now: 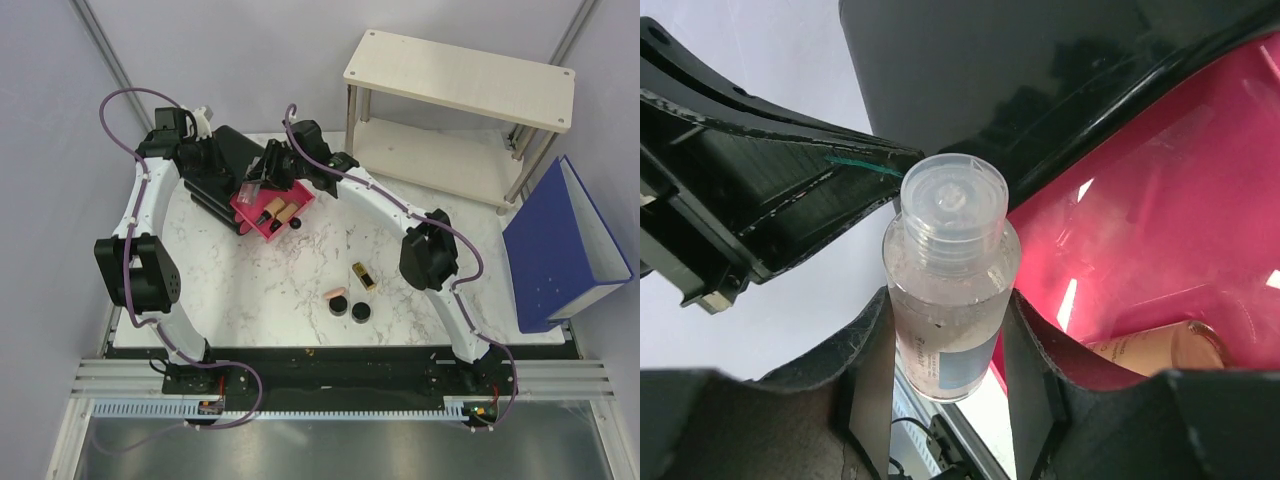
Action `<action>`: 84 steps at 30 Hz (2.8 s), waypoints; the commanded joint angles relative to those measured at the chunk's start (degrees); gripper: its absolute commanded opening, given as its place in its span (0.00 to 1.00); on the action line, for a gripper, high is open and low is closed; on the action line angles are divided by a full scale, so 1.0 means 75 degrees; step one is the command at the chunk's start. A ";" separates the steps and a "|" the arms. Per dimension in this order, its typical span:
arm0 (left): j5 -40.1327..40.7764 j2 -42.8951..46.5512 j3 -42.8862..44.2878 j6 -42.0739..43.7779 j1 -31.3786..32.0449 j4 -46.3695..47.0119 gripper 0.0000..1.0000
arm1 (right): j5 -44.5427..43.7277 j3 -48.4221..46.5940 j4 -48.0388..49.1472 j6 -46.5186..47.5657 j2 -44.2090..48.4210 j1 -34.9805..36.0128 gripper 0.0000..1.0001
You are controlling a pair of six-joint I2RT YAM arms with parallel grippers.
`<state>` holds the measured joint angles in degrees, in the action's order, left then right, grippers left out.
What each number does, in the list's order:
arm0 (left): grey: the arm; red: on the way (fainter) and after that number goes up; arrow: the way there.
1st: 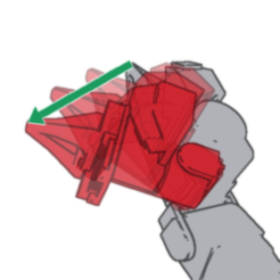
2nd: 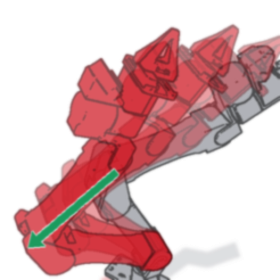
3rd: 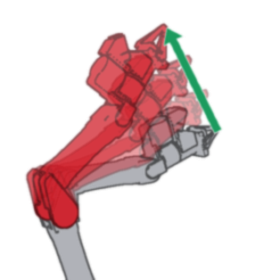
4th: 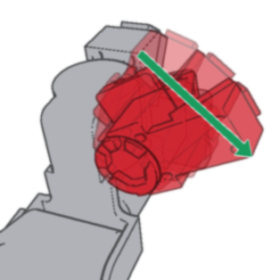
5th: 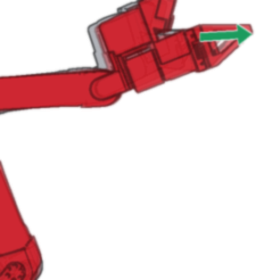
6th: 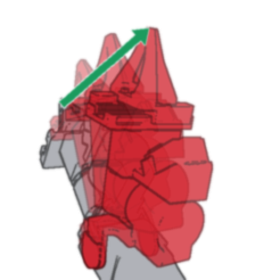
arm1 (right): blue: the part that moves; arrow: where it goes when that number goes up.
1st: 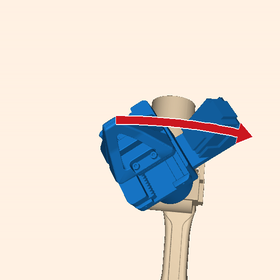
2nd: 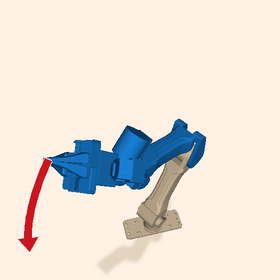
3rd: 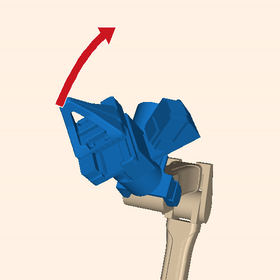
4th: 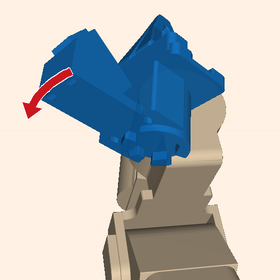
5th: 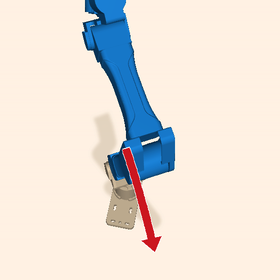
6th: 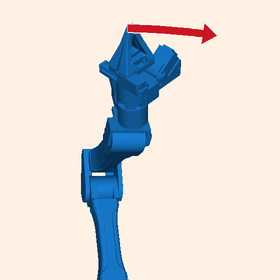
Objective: Organize the makeup
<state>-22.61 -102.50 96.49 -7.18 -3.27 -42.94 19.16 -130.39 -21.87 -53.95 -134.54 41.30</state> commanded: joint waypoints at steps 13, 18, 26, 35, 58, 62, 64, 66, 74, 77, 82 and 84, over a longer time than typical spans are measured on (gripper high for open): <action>0.0777 -0.0724 -0.0408 0.0535 -0.0010 -0.1564 0.13 | -0.0702 0.0650 0.0572 -0.0072 0.0443 0.0025 0.10; 0.0800 -0.0724 -0.0420 0.0547 -0.0010 -0.1552 0.13 | -0.0820 0.0791 0.0513 0.0080 0.0478 0.0083 0.19; 0.0718 -0.0736 -0.0396 0.0535 -0.0010 -0.1564 0.14 | -0.1206 0.0651 0.0326 0.0338 0.0607 0.0142 0.60; 0.0730 -0.0724 -0.0373 0.0524 -0.0021 -0.1552 0.13 | -0.1499 0.0686 0.0092 0.0467 0.0852 0.0142 0.65; 0.0671 -0.0736 -0.0291 0.0524 -0.0021 -0.1623 0.14 | -0.1465 0.5477 -0.0459 0.0840 0.4578 -0.0479 0.58; 0.0671 -0.0736 -0.0302 0.0535 -0.0021 -0.1623 0.14 | -0.1453 0.6064 -0.0564 0.1415 0.4638 -0.0433 0.57; 0.0683 -0.0736 -0.0349 0.0535 -0.0010 -0.1623 0.14 | -0.1558 0.6065 -0.0670 0.1708 0.4544 -0.0363 0.57; 0.0694 -0.0724 -0.0373 0.0524 -0.0021 -0.1623 0.14 | -0.1756 0.5995 -0.0682 0.2095 0.4463 -0.0199 0.57; 0.0777 -0.0619 -0.0548 0.0524 -0.0010 -0.1588 0.15 | -0.2179 0.6018 -0.0073 0.2823 0.4111 0.0142 0.57; 0.0823 -0.0584 -0.0595 0.0512 -0.0021 -0.1611 0.15 | -0.2203 0.5702 -0.0049 0.2998 0.3807 0.0154 0.56; 0.0859 -0.0537 -0.0631 0.0500 -0.0010 -0.1611 0.15 | -0.2226 0.5105 0.0068 0.3162 0.3244 0.0200 0.56; 0.0835 -0.0537 -0.0642 0.0500 -0.0021 -0.1611 0.15 | -0.2226 0.4987 0.0161 0.3163 0.3021 0.0201 0.56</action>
<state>-22.63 -102.45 96.31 -6.76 -3.27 -42.54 3.53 -88.66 -23.70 -32.18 -109.49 42.54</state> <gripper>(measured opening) 0.145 0.564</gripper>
